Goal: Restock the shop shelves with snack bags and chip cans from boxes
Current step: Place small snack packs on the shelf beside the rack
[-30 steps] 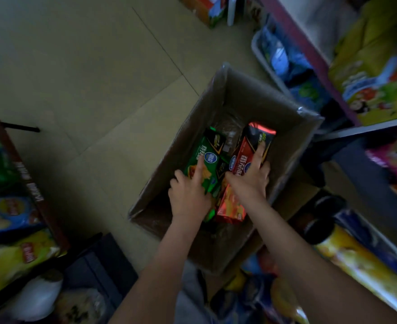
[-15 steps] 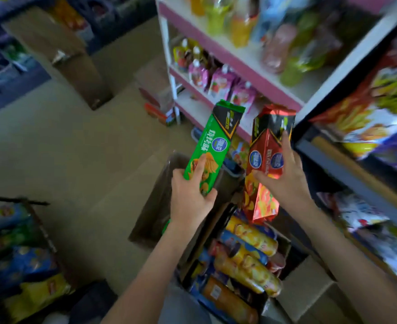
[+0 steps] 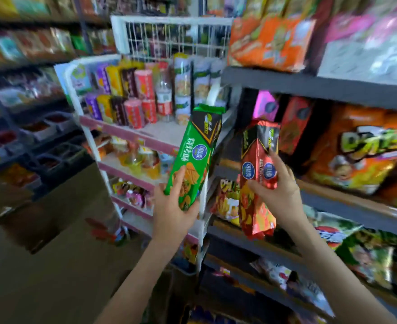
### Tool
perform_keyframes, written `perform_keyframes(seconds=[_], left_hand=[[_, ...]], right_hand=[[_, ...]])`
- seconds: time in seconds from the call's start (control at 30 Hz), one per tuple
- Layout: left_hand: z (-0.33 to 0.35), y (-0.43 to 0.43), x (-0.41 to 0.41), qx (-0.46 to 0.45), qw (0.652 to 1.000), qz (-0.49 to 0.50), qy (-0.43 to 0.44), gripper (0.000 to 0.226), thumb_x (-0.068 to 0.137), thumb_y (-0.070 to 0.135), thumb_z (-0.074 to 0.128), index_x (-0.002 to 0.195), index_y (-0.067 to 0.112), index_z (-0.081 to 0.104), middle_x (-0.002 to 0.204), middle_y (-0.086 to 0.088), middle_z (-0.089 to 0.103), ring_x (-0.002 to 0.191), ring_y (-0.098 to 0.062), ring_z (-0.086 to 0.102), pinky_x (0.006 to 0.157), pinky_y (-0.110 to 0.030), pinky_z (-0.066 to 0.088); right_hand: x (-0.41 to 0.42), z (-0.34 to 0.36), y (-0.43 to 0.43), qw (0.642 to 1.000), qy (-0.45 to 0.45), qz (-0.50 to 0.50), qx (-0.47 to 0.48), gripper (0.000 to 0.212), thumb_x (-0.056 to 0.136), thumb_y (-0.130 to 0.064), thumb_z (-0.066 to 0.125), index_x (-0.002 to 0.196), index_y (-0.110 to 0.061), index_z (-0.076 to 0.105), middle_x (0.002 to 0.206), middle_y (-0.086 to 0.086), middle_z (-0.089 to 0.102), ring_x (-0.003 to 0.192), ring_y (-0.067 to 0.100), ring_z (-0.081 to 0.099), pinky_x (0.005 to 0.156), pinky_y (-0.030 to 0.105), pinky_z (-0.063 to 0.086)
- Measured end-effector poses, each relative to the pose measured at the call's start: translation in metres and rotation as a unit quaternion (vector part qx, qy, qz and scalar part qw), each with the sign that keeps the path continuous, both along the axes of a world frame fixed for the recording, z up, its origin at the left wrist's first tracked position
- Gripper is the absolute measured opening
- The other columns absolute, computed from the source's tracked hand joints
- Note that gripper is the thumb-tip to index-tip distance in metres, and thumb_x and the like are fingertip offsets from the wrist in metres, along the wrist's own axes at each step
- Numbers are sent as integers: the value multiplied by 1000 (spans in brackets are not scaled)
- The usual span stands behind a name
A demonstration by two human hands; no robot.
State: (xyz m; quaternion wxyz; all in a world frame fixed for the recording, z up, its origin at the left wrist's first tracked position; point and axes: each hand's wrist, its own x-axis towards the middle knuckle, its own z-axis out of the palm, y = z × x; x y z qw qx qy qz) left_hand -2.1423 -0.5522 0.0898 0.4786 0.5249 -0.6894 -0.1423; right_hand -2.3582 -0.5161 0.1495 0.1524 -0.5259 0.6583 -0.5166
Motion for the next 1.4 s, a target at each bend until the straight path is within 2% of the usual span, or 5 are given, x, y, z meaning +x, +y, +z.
perform_keyframes(seconds=[0.2, 0.43, 0.63, 0.9, 1.4], left_hand=[[17, -5, -48, -9, 999, -31, 16, 86, 76, 34, 70, 146, 50, 22, 123, -20, 42, 118, -43, 45, 94, -37, 42], [20, -10, -77, 33, 996, -45, 64, 87, 84, 24, 71, 151, 45, 21, 115, 0, 27, 105, -16, 36, 91, -25, 34], [23, -19, -94, 40, 997, -23, 60, 88, 86, 27, 66, 152, 45, 11, 113, 1, 24, 99, -11, 29, 85, -25, 38], [26, -26, -110, 42, 997, -36, 61, 91, 85, 35, 64, 146, 59, 0, 117, 1, 25, 106, -14, 39, 90, -33, 50], [33, -31, -103, 15, 997, -18, 69, 85, 87, 27, 66, 151, 47, 12, 111, 0, 25, 100, -14, 39, 81, -21, 36]], right_hand=[[-42, 31, -9, 997, -37, -58, -23, 74, 83, -20, 73, 147, -30, 38, 125, -3, 42, 99, 4, 52, 94, 19, 43], [-58, 34, -65, 986, -88, -130, -60, 72, 84, -25, 71, 147, -28, 36, 137, 9, 39, 123, 27, 46, 103, 45, 44], [-67, 40, -96, 962, -130, -236, -47, 69, 88, -25, 62, 149, -27, 30, 137, 16, 36, 128, 34, 37, 103, 47, 39], [-85, 58, -124, 950, -187, -249, -34, 67, 88, -25, 65, 147, -24, 32, 139, 18, 34, 132, 38, 34, 105, 50, 39], [-81, 38, -138, 968, -11, -244, -47, 72, 87, -12, 66, 148, -17, 28, 140, 21, 30, 131, 38, 28, 105, 53, 32]])
